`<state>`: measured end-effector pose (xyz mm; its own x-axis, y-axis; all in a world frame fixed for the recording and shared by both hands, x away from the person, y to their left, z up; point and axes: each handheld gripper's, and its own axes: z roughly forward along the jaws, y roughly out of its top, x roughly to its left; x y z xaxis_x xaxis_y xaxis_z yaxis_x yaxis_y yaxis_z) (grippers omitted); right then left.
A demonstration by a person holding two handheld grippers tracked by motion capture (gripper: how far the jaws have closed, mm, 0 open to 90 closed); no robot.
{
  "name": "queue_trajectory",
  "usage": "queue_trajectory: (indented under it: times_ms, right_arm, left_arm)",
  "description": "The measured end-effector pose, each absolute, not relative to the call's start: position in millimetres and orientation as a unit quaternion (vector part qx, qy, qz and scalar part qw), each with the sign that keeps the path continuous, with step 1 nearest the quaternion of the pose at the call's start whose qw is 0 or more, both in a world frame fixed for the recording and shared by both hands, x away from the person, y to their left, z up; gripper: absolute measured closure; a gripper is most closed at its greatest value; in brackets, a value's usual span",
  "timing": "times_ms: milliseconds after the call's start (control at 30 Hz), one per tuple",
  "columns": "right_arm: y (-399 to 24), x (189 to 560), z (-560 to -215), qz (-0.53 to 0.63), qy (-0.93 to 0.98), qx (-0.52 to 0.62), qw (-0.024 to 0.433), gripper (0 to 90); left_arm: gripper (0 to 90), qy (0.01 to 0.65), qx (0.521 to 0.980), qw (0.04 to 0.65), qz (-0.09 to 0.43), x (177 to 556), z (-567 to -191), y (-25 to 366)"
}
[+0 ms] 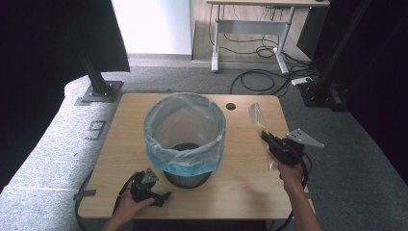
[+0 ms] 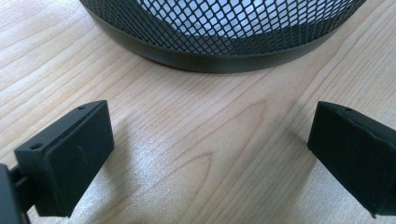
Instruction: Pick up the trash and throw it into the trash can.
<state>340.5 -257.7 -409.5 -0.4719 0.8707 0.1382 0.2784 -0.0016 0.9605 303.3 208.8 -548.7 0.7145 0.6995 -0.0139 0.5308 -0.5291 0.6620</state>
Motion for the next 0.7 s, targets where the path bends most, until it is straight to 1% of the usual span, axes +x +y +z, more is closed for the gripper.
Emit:
queue_trajectory:
  times_ms: [700]
  right_arm:
    - [-244.8, 328.5, -383.1, 0.581, 0.661, 0.389, 0.272, 86.8]
  left_arm:
    - [0.1, 0.356, 0.865, 0.33, 0.128, 303.3, -548.7, 208.8]
